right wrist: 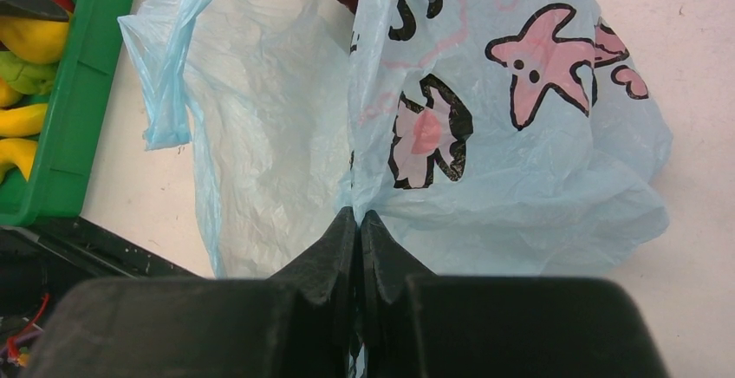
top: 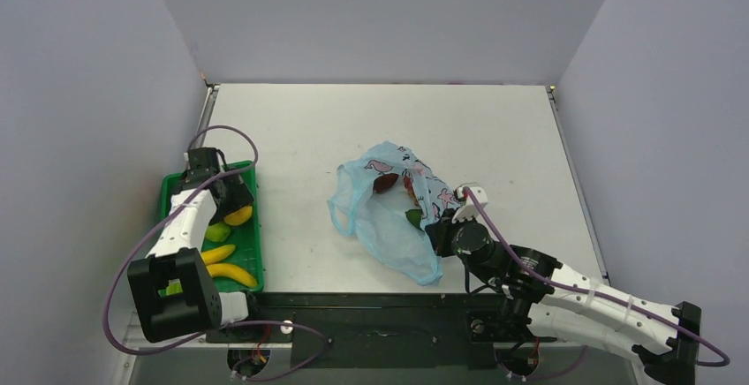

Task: Take the fake fruits out of the plastic bag
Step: Place the fake fruit in the bin.

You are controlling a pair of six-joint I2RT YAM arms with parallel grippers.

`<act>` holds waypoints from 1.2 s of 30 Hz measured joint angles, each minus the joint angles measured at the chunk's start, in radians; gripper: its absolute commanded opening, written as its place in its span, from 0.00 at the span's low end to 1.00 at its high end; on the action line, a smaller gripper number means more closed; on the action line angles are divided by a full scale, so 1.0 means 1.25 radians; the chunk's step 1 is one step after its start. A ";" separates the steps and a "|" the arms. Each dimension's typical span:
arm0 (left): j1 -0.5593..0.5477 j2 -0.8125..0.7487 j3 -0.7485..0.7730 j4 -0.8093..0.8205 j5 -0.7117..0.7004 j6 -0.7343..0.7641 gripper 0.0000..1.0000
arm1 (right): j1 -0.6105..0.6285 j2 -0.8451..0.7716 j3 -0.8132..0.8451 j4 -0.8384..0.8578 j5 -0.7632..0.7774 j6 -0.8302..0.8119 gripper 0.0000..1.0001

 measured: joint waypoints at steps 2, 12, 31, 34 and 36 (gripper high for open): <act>0.011 0.015 0.000 0.003 0.008 0.005 0.24 | 0.000 0.000 0.003 -0.005 0.000 0.001 0.00; 0.044 0.043 0.000 0.005 0.056 0.028 0.80 | 0.000 -0.002 0.004 -0.016 -0.006 0.013 0.00; 0.032 -0.098 -0.031 0.029 0.101 0.042 0.84 | 0.000 -0.039 0.000 -0.010 -0.008 0.002 0.00; -0.009 -0.151 -0.031 0.036 0.114 0.046 0.84 | 0.000 -0.041 -0.009 -0.004 -0.009 0.000 0.00; -0.055 -0.202 -0.037 0.052 0.131 0.048 0.84 | 0.000 -0.041 -0.013 -0.003 -0.009 -0.003 0.00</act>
